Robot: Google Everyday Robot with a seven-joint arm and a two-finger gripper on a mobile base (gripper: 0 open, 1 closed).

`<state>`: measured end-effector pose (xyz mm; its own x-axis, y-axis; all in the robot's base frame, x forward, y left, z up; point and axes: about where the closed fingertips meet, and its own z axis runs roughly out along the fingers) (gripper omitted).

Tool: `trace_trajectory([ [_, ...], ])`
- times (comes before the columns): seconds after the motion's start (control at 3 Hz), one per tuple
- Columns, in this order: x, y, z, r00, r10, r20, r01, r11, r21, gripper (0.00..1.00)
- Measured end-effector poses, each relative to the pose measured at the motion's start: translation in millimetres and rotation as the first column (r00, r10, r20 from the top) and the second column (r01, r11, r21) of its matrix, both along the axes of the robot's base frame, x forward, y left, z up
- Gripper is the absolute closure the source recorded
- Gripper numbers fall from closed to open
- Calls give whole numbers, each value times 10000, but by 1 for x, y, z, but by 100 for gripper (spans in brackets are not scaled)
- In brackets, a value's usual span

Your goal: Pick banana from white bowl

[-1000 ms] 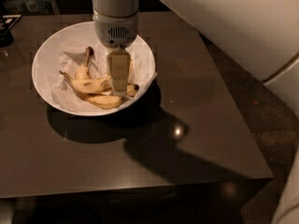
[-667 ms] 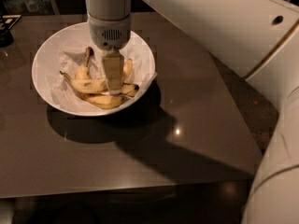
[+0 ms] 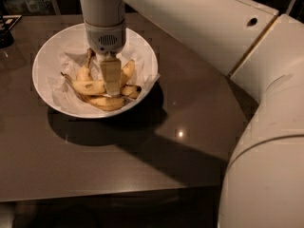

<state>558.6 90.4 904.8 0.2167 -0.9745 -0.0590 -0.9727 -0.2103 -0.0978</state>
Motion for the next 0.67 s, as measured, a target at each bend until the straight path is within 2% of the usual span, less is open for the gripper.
trace_trajectory([
  [0.67, 7, 1, -24, 9996, -55, -294, 45, 9994, -341, 37],
])
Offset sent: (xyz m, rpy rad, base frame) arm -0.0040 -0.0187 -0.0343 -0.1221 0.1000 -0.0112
